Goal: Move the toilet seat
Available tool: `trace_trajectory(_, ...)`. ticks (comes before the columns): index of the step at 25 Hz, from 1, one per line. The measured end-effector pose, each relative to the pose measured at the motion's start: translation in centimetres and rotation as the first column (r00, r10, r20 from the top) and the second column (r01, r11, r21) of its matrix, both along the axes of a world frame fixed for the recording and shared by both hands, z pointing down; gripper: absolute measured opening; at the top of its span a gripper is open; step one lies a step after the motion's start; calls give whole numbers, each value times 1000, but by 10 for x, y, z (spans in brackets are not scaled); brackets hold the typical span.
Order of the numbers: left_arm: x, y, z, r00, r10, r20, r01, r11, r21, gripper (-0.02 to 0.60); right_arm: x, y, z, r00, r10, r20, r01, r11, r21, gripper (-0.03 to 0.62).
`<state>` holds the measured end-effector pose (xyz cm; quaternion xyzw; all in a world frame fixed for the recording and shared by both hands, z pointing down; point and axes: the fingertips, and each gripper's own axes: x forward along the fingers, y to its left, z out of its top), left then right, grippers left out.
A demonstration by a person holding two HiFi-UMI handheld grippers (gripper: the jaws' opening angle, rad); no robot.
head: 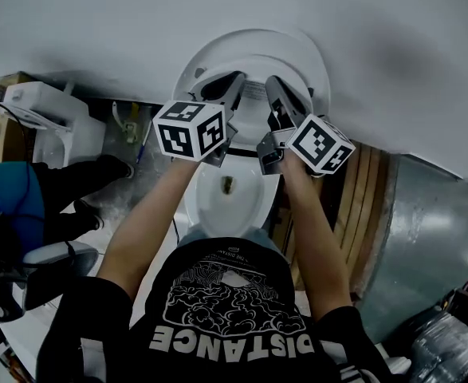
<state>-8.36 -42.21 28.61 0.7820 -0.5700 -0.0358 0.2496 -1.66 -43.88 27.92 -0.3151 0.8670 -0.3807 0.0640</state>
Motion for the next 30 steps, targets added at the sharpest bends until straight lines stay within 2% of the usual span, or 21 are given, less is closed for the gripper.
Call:
trace_trajectory(15,-3,-15,6,1000,-9,21,10,1000,-18,14,-3,-16,5,999,-11,-33,11,1000,-3,34)
trace_trajectory(22,1,-1,0,997,-28,65,30,999,-32,14,0,5,-4,997,-27,-71,29,999,28,35)
trace_trajectory(30,28,19,14,996,16,84,-12,999,-53,14,13,27,2,989,-19,-145,29,998,64,35)
